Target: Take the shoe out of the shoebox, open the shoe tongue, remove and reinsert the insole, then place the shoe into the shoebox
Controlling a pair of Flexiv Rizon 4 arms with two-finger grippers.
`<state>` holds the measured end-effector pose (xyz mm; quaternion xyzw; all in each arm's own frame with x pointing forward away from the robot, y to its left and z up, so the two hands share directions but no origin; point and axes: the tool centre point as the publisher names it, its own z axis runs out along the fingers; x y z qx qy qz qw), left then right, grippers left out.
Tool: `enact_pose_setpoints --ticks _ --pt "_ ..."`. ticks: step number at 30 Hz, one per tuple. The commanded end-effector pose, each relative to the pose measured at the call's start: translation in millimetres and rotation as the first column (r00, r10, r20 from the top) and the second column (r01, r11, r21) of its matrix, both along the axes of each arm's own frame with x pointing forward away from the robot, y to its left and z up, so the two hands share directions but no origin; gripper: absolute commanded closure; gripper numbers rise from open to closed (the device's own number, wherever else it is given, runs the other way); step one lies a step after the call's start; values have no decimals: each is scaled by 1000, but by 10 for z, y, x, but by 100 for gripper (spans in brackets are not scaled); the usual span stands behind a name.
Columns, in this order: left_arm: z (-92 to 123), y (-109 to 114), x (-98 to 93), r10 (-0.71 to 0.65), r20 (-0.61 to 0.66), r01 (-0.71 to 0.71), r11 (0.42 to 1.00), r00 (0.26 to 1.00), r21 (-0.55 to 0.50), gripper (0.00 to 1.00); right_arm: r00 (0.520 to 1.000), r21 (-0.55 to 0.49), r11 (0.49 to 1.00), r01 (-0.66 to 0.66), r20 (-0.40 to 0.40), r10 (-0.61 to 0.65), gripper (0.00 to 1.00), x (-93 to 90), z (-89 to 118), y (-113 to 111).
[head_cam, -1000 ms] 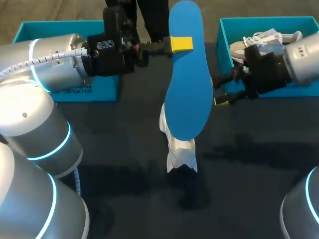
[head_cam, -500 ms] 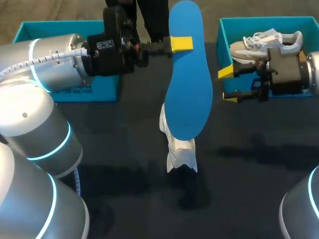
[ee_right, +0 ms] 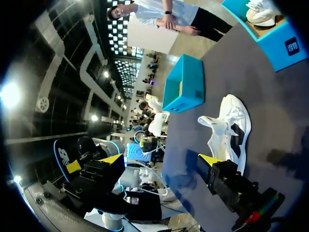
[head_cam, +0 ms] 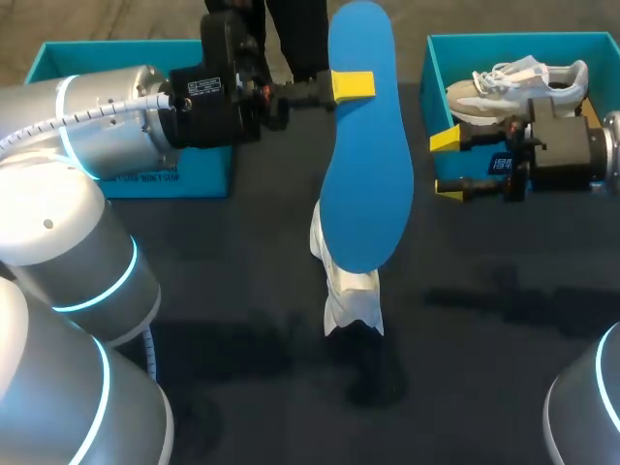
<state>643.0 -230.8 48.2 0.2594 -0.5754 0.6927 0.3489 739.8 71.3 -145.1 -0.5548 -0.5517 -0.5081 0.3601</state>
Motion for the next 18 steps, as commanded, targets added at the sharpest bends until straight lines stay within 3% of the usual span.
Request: enact_pose_setpoints --ticks 1,6,9,13,14,18 --pt "-25 23 2 1 9 -1 1000 1000 -11 100 1000 -2 1000 -1 -1 1 0 12 -6 12" --pt "-149 128 76 3 337 -13 1000 942 27 100 1000 -2 1000 -1 -1 1 0 12 -6 12" --pt "-290 195 127 -22 562 -18 998 827 65 100 1000 -2 1000 -1 -1 1 0 12 -6 12" --pt "-389 246 204 6 744 -54 998 669 41 100 1000 -2 1000 -1 -1 1 0 12 -6 12" --pt "-414 259 243 5 806 -65 997 592 42 100 1000 -2 1000 -1 -1 1 0 12 -6 12" --pt "-441 286 329 76 877 -112 993 475 -26 100 1000 -2 1000 -1 -1 1 0 12 -6 12"
